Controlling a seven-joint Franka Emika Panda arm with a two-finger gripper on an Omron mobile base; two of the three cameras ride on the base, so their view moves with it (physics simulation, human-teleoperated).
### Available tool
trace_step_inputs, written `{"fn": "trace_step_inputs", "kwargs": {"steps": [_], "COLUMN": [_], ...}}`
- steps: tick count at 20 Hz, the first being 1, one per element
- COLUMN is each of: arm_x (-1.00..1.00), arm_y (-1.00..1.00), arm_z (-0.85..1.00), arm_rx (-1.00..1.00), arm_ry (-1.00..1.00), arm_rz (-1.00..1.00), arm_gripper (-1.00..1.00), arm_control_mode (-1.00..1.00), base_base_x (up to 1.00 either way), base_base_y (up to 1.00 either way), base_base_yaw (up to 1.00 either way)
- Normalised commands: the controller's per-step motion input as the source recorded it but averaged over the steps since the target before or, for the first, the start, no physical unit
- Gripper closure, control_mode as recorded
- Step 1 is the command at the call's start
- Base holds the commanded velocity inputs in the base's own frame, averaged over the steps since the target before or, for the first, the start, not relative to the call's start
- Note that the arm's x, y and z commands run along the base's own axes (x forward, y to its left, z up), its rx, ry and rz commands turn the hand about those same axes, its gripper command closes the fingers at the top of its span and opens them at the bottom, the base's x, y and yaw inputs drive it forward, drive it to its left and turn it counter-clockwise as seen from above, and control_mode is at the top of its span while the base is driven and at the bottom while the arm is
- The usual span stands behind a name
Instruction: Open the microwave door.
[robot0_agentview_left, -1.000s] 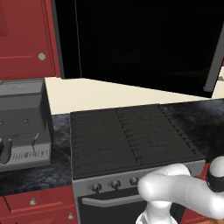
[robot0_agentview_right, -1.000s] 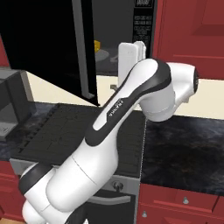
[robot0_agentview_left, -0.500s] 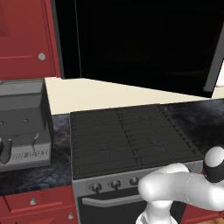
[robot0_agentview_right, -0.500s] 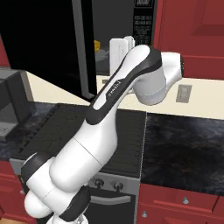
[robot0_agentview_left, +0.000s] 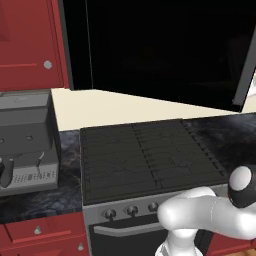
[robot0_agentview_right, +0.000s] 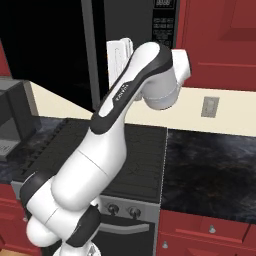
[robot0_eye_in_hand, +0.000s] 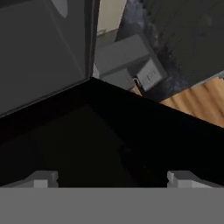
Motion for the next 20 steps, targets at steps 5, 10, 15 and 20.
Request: {"fn": "trace_step_inputs", "kwargs": {"steps": [5,10,15,20], "arm_x": [-0.9,-0.97,-0.9,-0.71], "arm_y": [0.87,1.0,1.0,1.0], "arm_z": [0.33,0.4,0.28,0.08], "arm_rx": [0.0,0.0,0.0,0.0], "arm_ry": [0.1,0.1,0.08,0.03], "arm_rz": [0.31,0.31,0.28,0.21], "arm_gripper": [-1.0,-1.0,-1.0,-1.0], "arm_control_mode": [-1.0,-1.0,-1.0,-1.0], "base_base_x": [0.0,0.0,0.0,0.0], "base_base_y": [0.0,0.0,0.0,0.0], "base_base_yaw": [0.0,0.0,0.0,0.0]}}
